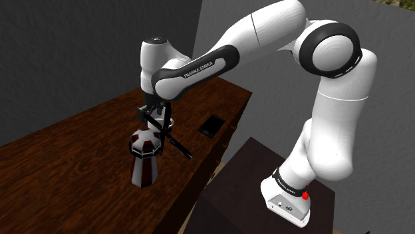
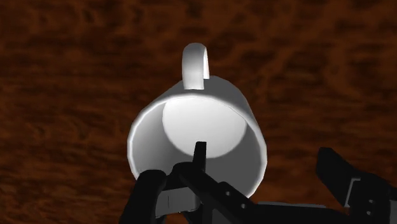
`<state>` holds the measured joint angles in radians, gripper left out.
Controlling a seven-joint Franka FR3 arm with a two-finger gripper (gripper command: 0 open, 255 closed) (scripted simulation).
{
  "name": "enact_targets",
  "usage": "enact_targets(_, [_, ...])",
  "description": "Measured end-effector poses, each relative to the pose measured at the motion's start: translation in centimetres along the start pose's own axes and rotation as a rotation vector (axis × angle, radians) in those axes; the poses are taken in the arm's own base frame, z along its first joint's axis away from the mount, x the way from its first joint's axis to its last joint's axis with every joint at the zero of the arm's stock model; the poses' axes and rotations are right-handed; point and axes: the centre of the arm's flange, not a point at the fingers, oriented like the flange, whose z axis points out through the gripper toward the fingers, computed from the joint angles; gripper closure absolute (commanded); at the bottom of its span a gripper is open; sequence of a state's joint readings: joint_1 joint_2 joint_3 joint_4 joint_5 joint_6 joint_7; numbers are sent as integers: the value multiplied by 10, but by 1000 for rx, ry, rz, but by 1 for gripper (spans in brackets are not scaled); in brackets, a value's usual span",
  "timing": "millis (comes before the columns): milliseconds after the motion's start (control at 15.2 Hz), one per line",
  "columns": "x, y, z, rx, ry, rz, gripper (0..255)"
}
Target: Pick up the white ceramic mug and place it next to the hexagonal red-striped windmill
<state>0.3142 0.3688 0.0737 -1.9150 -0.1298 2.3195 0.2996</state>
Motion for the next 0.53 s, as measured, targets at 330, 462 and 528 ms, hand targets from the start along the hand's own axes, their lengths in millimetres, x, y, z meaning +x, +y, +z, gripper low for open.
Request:
enact_targets(330, [-1,-1,-29,0,1,0,0])
enact_targets(462, [1,-1,-46,0,2,0,0])
enact_targets(528, [0,0,-48,0,1,0,0])
